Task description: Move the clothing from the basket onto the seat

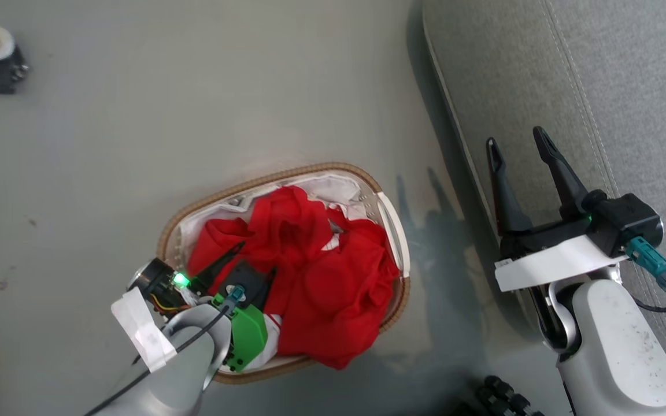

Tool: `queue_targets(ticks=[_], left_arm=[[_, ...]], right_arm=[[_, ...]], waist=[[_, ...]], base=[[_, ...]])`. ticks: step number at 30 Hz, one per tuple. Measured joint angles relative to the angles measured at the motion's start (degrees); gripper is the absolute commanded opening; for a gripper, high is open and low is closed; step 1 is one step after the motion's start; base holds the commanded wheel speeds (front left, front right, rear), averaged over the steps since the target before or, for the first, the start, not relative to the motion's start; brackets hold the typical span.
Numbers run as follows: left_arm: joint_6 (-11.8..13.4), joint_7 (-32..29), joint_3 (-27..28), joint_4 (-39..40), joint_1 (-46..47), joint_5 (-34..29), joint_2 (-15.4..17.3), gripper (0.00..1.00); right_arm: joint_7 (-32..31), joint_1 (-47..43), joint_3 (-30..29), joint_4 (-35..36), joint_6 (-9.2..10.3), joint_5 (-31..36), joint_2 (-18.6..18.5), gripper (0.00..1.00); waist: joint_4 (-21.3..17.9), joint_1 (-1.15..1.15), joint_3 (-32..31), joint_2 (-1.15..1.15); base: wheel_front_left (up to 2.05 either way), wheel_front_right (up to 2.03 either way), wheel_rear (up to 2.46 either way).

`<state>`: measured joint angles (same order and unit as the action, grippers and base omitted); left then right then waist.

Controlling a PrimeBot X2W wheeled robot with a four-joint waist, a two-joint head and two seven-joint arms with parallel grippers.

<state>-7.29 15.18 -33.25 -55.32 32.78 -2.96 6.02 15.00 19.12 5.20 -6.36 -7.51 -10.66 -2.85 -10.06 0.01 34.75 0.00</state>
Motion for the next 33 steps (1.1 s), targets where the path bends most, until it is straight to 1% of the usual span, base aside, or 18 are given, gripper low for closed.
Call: queue_targets(ticks=[4,6,10,14,19,20,21,22,23,24,25,33], left_arm=[[0.27,0.00,-0.41,-2.61,2.71,-0.37,0.79,1.00],[1.32,0.00,-0.48,-3.70,4.24,-0.67,1.42,1.00],[2.57,-0.04,-0.92,-6.67,6.89,-1.31,2.53,1.00],[2.71,-1.81,-1.32,-10.50,8.67,-1.38,2.87,1.00],[2.26,-2.97,-1.64,-13.71,9.78,-0.76,2.32,1.00],[2.25,-3.26,-1.57,-14.25,9.83,-0.49,2.19,0.98],[2.25,-3.59,-1.60,-14.63,9.87,-0.33,2.05,0.94],[2.25,-3.76,-1.60,-15.08,9.87,-0.24,1.92,0.50],[2.25,-4.08,-1.59,-15.40,9.87,-0.05,1.78,0.40],[2.25,-4.15,-1.57,-15.59,9.87,0.12,1.72,0.06],[2.25,-4.31,-1.57,-15.81,9.90,0.29,1.60,0.00],[2.85,-2.85,-2.09,-16.68,9.89,1.25,0.45,0.00]], right_arm=[[0.00,1.24,1.43,0.46,0.00,-1.36,0.01,1.00],[0.00,1.93,2.04,0.77,0.00,-2.11,0.01,1.00],[0.00,2.85,2.91,1.19,0.00,-3.41,0.01,1.00],[0.00,3.20,3.57,1.18,0.00,-4.03,0.02,1.00],[0.00,3.65,4.17,1.14,0.00,-4.17,0.02,1.00],[0.00,3.65,4.31,1.13,0.00,-4.17,0.03,1.00],[0.00,3.65,4.41,1.12,0.00,-4.17,0.03,1.00],[0.00,3.65,4.56,1.12,0.00,-4.17,0.02,1.00],[0.00,3.65,4.79,1.12,0.00,-4.15,0.03,1.00],[0.00,3.65,4.92,1.13,0.00,-4.13,0.04,1.00],[0.00,3.65,5.01,1.14,0.00,-4.04,0.04,1.00],[-0.01,3.65,4.86,0.54,0.00,-2.80,0.04,1.00]], waist=[[-2.04,0.00,3.44,0.00],[-3.03,0.00,5.12,0.00],[-4.70,0.00,7.92,0.00],[-6.00,0.00,10.08,0.00],[-7.13,0.00,11.98,0.00],[-7.24,0.00,12.21,0.00],[-7.30,0.00,12.34,0.00],[-7.31,0.00,12.44,0.00],[-7.26,0.00,12.46,0.00],[-7.22,0.00,12.44,0.00],[-7.14,0.00,12.41,0.00],[-6.06,0.00,10.87,0.00]], base=[[0.00,0.00,0.00],[0.00,0.00,0.00],[0.00,0.00,0.00],[0.00,0.00,0.00],[0.00,0.00,0.00],[0.00,0.00,0.00],[0.00,0.00,0.00],[0.00,0.00,0.00],[0.00,0.00,0.00],[0.00,0.00,0.00],[0.00,0.00,0.00],[0.00,0.00,0.00]])
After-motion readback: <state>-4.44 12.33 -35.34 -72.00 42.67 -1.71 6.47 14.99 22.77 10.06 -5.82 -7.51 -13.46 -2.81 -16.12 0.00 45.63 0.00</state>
